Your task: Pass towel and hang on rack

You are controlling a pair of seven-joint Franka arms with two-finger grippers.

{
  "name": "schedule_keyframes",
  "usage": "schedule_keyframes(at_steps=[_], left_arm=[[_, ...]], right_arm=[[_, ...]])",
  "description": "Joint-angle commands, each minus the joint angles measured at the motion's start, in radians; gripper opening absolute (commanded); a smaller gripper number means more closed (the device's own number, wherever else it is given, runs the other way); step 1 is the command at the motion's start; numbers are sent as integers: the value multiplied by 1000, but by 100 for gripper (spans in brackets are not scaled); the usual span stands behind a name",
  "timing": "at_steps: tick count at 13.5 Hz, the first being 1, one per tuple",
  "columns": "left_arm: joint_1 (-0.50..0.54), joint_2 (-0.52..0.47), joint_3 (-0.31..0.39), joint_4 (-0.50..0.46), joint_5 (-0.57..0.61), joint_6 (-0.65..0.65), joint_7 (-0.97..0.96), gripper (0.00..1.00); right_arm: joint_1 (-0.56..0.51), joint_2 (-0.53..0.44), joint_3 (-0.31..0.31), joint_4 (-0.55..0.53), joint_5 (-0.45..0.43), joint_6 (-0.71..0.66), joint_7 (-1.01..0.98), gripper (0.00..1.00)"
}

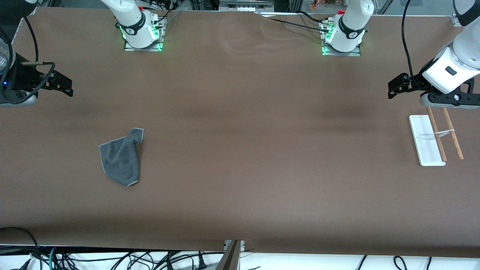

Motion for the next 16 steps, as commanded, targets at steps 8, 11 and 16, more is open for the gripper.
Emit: schedule_keyframes(at_steps=[8, 11, 16], left_arm=[[6, -3, -4, 3, 17, 0, 16, 100], [6, -3, -2, 3, 17, -1, 16, 100], [6, -3, -4, 3, 15, -1, 16, 100]], right_arm=[[-5, 59, 9, 27, 19, 9, 9, 100], [1, 147, 12, 24, 17, 32, 18, 100], [27, 285, 12, 25, 2, 101, 18, 100]])
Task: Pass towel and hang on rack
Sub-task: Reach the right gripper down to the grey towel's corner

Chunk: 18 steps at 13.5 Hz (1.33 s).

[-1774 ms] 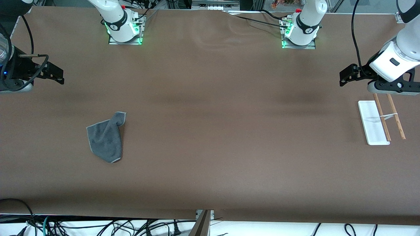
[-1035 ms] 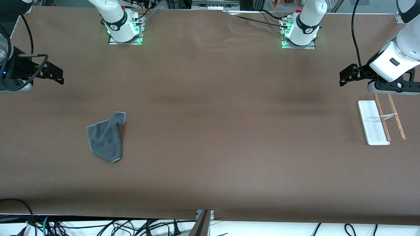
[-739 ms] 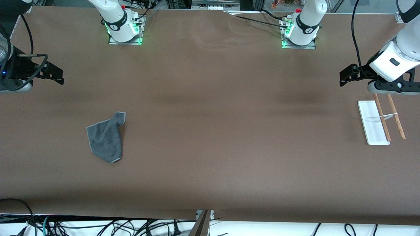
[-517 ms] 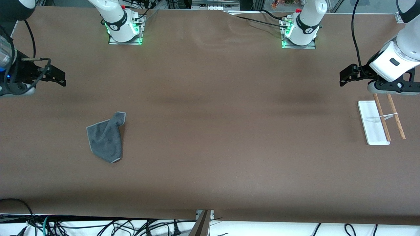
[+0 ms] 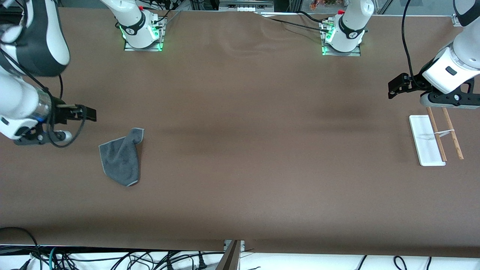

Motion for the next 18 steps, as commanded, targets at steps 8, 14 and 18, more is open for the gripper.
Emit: schedule_keyframes(at_steps=[8, 14, 18], left_arm=[[6, -3, -4, 3, 15, 0, 16, 100], [6, -3, -4, 3, 17, 0, 16, 100], [6, -5, -4, 3, 15, -1, 16, 100]], right_arm=[[24, 244, 2, 14, 9, 111, 20, 100], [24, 302, 2, -56, 5, 251, 21, 100], [24, 308, 0, -125, 2, 324, 20, 100]])
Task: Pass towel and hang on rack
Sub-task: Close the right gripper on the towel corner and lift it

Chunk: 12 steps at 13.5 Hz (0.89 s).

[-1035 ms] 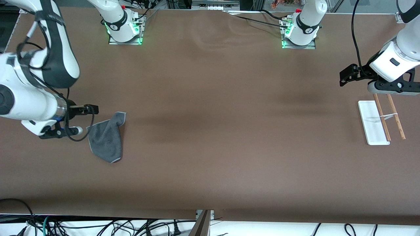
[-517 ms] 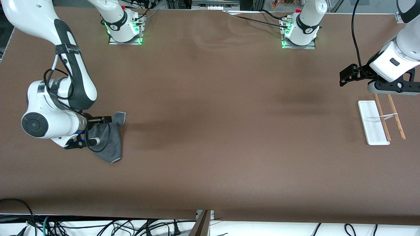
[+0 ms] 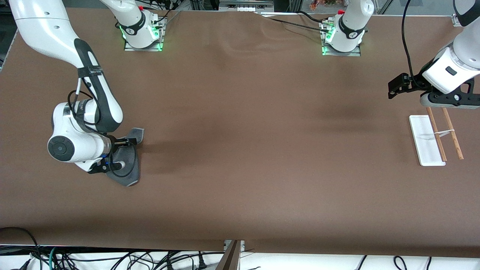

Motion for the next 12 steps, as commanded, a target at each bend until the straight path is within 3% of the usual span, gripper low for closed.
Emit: schedule_keyframes(at_steps=[1, 12], left_arm=[[6, -3, -4, 3, 15, -1, 16, 100], [6, -3, -4, 2, 15, -1, 16, 100]], right_arm=[[1, -13, 0, -56, -1, 47, 11, 100], [-7, 30, -8, -92, -8, 144, 1, 100]])
